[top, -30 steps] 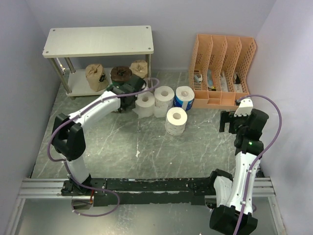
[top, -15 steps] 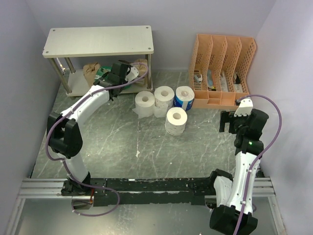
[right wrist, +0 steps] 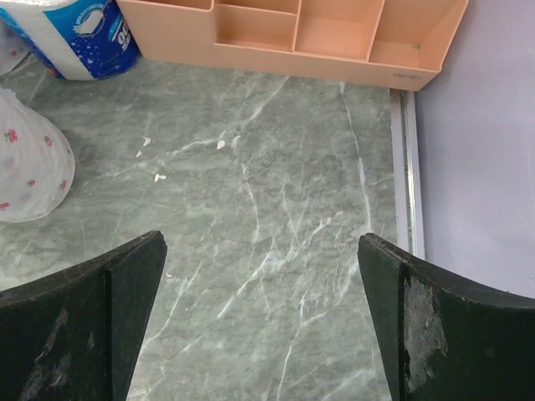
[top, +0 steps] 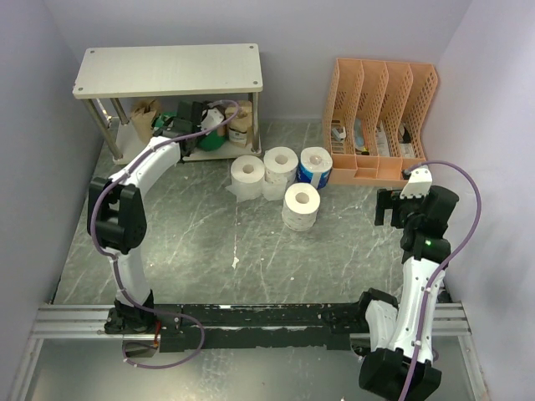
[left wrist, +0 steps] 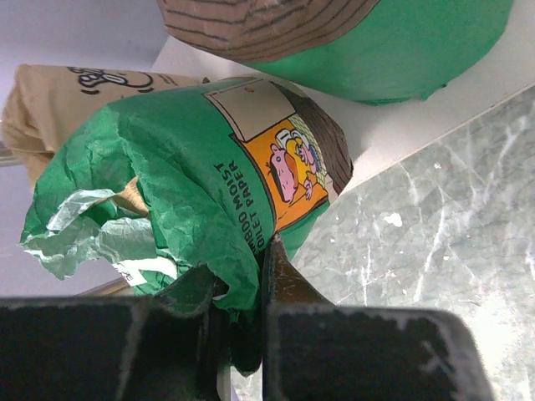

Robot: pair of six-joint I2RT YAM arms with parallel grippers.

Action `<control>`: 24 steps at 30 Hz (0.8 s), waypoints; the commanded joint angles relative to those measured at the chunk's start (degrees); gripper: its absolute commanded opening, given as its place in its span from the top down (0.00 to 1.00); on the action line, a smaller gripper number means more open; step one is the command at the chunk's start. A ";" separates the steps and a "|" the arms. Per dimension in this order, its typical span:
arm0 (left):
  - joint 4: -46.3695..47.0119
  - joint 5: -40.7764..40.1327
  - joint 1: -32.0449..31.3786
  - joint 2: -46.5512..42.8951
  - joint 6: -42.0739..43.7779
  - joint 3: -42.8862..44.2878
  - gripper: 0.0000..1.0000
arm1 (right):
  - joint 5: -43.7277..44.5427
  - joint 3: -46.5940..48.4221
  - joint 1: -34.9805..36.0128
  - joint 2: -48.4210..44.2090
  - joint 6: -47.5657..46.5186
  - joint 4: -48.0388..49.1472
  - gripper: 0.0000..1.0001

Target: Place and organize the paper towels onto the shelf

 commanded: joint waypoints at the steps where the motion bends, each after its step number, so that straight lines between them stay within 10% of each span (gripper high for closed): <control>1: 3.44 -0.51 1.50 1.06 1.33 2.26 0.93 | 0.34 1.35 -0.07 0.25 -0.38 -0.02 0.00; 8: 3.58 2.79 2.85 0.75 -0.63 4.20 0.85 | 0.24 1.35 -0.07 0.66 -0.45 -0.14 0.00; 10: 2.89 6.11 2.86 0.17 -2.05 5.56 0.01 | 0.72 1.50 -0.08 0.71 -0.26 -0.12 0.00; 24: 1.75 13.41 0.32 -14.39 -5.33 1.09 0.06 | 0.22 1.53 -0.07 -0.54 -0.49 -0.36 0.00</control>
